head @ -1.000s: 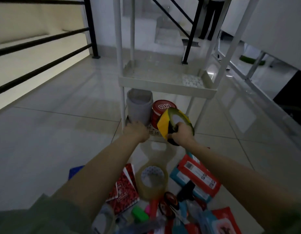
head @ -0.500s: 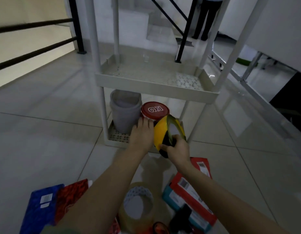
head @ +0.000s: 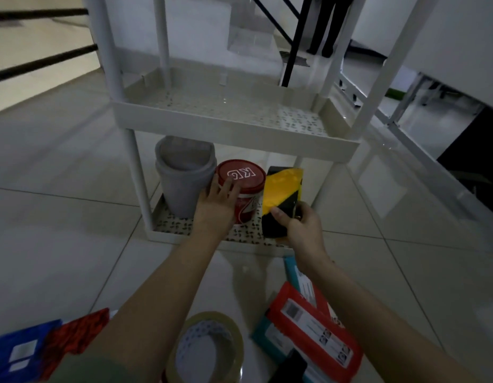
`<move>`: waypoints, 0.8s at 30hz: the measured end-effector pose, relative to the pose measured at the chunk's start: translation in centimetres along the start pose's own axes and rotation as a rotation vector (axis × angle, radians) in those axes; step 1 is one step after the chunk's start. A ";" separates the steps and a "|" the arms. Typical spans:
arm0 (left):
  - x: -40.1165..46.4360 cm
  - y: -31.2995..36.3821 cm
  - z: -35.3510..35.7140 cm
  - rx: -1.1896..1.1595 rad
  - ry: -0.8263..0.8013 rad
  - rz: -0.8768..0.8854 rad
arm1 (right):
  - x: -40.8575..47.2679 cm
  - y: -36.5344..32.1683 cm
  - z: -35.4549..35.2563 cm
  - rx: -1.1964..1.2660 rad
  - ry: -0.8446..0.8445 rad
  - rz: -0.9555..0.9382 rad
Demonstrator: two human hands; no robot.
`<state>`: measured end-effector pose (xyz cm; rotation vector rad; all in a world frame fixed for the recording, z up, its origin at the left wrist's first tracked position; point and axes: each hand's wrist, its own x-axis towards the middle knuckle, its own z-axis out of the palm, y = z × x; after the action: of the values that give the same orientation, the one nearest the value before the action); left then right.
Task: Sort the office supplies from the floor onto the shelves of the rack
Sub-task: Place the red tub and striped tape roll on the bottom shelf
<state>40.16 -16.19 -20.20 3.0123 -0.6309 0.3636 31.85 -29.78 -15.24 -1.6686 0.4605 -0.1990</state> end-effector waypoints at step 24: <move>-2.6 2.6 0.2 -0.066 -0.339 -0.154 | 4.3 0.5 3.1 -1.021 -0.028 -0.192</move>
<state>36.88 -17.57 -20.98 3.0537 -0.4111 -0.1755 36.85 -28.73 -16.83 -2.7162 0.3991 -0.0746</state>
